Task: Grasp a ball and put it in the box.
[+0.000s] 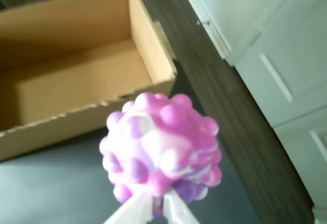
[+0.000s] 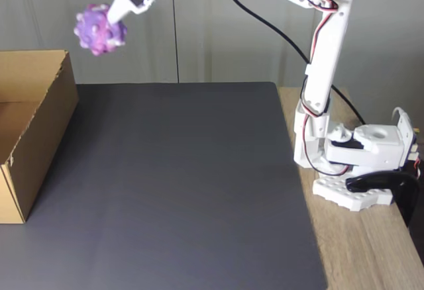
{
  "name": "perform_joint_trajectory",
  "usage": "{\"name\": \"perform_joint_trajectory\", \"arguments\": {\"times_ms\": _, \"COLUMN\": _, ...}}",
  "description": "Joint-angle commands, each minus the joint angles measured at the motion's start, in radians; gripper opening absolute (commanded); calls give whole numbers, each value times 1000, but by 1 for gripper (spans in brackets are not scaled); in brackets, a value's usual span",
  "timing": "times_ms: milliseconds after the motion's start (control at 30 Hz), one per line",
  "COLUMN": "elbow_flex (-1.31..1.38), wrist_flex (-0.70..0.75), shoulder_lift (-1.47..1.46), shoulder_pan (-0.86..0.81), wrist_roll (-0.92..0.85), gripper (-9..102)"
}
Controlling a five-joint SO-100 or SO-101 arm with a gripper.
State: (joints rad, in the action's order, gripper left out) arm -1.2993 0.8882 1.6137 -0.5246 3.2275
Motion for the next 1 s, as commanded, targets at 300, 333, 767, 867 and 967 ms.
{"name": "perform_joint_trajectory", "arguments": {"times_ms": 300, "elbow_flex": 583, "wrist_flex": 49, "shoulder_lift": -235, "shoulder_pan": 216, "wrist_roll": -3, "gripper": 0}}
{"name": "perform_joint_trajectory", "arguments": {"times_ms": 333, "elbow_flex": 626, "wrist_flex": 49, "shoulder_lift": -267, "shoulder_pan": 233, "wrist_roll": -2, "gripper": 0}}
{"name": "perform_joint_trajectory", "arguments": {"times_ms": 767, "elbow_flex": 856, "wrist_flex": -84, "shoulder_lift": -554, "shoulder_pan": 313, "wrist_roll": 5, "gripper": 0}}
{"name": "perform_joint_trajectory", "arguments": {"times_ms": 867, "elbow_flex": 856, "wrist_flex": -117, "shoulder_lift": -595, "shoulder_pan": 319, "wrist_roll": 5, "gripper": 0}}
{"name": "perform_joint_trajectory", "arguments": {"times_ms": 967, "elbow_flex": 856, "wrist_flex": -137, "shoulder_lift": -626, "shoulder_pan": 322, "wrist_roll": 6, "gripper": 0}}
